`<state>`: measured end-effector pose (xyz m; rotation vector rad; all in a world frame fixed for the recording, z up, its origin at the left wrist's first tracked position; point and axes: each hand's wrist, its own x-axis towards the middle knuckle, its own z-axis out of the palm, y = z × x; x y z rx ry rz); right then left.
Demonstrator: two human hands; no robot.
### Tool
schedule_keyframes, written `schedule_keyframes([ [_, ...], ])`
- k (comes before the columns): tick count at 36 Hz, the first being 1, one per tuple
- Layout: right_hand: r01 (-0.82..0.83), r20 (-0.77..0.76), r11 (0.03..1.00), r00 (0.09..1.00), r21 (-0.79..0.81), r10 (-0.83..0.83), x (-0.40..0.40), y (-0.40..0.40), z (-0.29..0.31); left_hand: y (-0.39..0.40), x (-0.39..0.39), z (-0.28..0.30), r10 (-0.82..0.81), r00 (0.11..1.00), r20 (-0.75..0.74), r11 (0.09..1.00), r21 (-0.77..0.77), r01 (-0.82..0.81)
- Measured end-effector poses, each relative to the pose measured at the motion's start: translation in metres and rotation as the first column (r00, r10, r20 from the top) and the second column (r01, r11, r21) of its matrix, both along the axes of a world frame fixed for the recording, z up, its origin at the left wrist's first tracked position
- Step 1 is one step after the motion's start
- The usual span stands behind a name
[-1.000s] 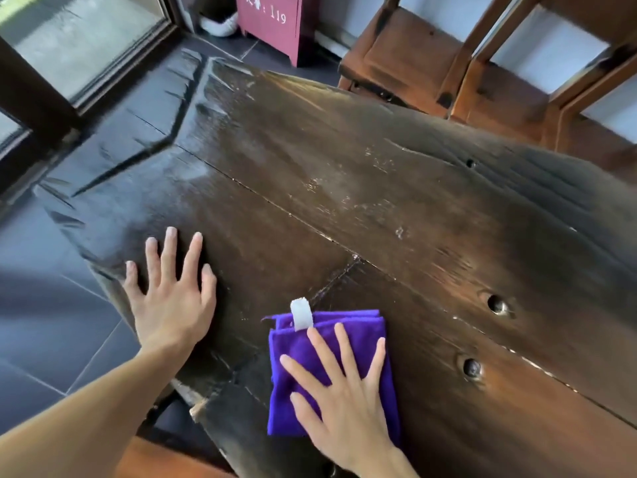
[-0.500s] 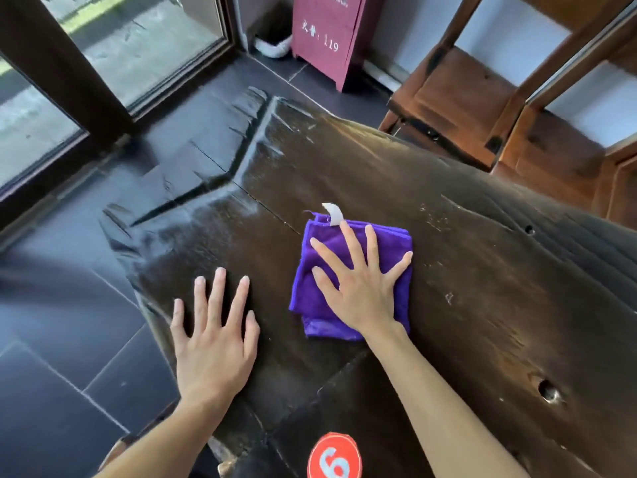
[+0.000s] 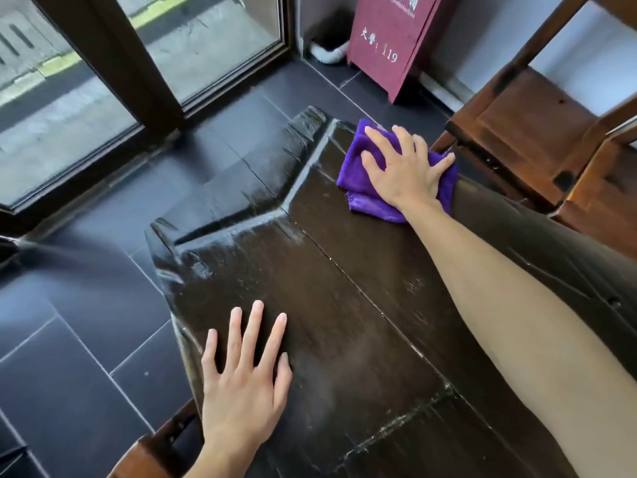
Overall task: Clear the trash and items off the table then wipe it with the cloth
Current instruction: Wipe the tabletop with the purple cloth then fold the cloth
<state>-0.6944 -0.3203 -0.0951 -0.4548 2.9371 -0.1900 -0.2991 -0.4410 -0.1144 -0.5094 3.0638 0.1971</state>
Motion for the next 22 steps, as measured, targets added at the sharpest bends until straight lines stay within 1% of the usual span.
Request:
schedule_keyframes([
  [3,0.039,0.010,0.999,0.999,-0.015,-0.039,-0.010,-0.008,0.002,0.000,-0.001,0.002,-0.006,1.000,0.016,1.000,-0.002,0.006],
  [6,0.043,-0.012,0.999,0.999,0.000,-0.043,-0.004,-0.009,0.002,0.000,0.000,0.002,-0.007,1.000,0.027,1.000,-0.005,0.007],
  [13,-0.064,-0.032,0.997,0.997,0.041,0.066,0.037,0.002,-0.001,0.000,-0.001,0.005,-0.021,0.998,0.054,1.000,-0.018,0.022],
  [18,-0.167,-0.053,0.985,0.984,0.047,0.170,0.087,0.063,-0.004,0.000,-0.001,0.008,0.005,0.995,0.096,1.000,-0.008,-0.005],
  [20,-0.160,-0.064,0.985,0.984,0.069,0.164,0.101,0.101,-0.004,0.002,-0.002,0.009,0.015,0.994,0.108,1.000,0.001,-0.015],
  [22,-0.111,-0.071,0.990,0.991,0.090,0.117,0.112,0.140,-0.003,0.002,-0.003,0.011,0.026,0.993,0.118,0.999,0.015,-0.028],
])
